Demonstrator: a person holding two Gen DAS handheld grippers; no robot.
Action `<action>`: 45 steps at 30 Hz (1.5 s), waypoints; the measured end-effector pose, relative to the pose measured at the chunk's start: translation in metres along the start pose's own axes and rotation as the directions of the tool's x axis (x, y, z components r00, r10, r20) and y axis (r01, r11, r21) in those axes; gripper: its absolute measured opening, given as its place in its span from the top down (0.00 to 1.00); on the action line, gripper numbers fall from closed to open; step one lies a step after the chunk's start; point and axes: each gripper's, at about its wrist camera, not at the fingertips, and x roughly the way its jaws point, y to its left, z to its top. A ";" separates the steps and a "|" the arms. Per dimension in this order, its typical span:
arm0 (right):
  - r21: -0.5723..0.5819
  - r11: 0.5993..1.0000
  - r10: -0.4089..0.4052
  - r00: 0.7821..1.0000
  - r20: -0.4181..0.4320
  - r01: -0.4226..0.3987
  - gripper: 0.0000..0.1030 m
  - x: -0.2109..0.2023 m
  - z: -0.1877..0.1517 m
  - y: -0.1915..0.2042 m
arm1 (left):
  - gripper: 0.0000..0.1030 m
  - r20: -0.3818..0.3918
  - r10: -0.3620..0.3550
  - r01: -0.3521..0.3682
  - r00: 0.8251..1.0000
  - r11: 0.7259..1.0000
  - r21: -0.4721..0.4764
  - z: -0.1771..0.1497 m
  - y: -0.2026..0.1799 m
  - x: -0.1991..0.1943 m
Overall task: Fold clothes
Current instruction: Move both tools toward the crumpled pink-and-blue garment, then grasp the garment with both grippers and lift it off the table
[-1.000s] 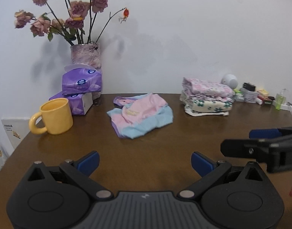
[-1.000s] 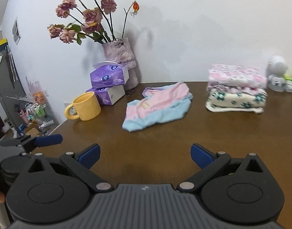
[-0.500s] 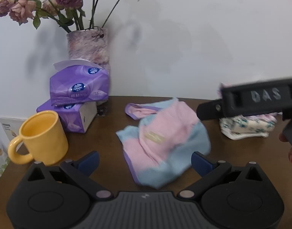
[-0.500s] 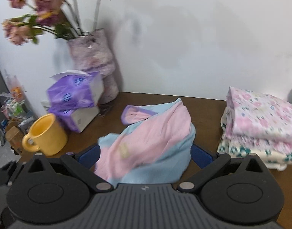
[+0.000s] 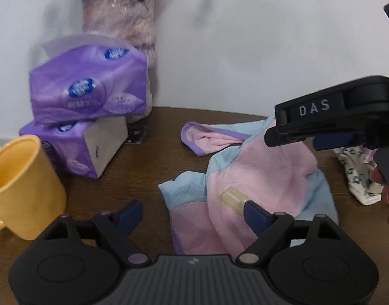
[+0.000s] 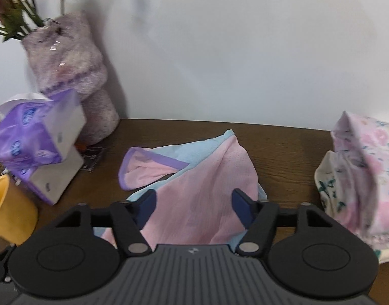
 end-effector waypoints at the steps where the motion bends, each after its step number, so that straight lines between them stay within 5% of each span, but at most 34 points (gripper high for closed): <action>1: 0.004 1.000 -0.005 1.000 -0.002 0.005 0.47 0.006 0.001 -0.001 | 0.25 -0.003 -0.014 0.014 1.000 1.000 -0.019 0.000 0.002 0.004; 10: 0.054 0.998 0.018 1.000 -0.008 -0.017 0.91 0.033 0.001 -0.006 | 0.66 0.008 -0.086 0.087 0.996 0.993 -0.076 0.005 0.008 0.013; 13: 0.075 0.996 0.044 0.999 0.016 -0.045 0.98 0.027 0.000 -0.008 | 0.87 0.014 -0.089 0.090 0.996 0.994 -0.055 0.005 0.006 0.010; 15: 0.079 0.995 0.066 0.997 0.031 -0.069 0.98 0.019 0.001 -0.008 | 0.92 0.018 -0.096 0.096 0.995 0.994 -0.044 0.006 0.006 0.007; 22: 0.093 0.982 0.151 0.980 0.128 -0.164 0.99 -0.043 0.010 -0.010 | 0.94 0.082 -0.119 0.120 0.989 0.993 -0.004 0.015 0.004 -0.027; 29: 0.110 0.959 0.224 0.938 0.266 -0.261 0.99 -0.148 0.008 -0.019 | 0.94 0.214 -0.131 0.121 0.968 0.991 0.060 0.030 -0.003 -0.113; 33: 0.087 0.954 0.238 0.901 0.362 -0.287 0.99 -0.229 -0.003 -0.022 | 0.94 0.302 -0.145 0.119 0.942 0.987 0.104 0.041 -0.015 -0.181; 39: 0.055 0.960 0.213 0.846 0.489 -0.274 0.99 -0.350 -0.023 -0.029 | 0.94 0.434 -0.189 0.118 0.881 0.975 0.187 0.045 -0.048 -0.292; 45: 0.056 0.984 0.116 0.837 0.535 -0.172 0.99 -0.442 -0.064 -0.033 | 0.94 0.475 -0.263 0.147 0.840 0.952 0.268 0.025 -0.083 -0.375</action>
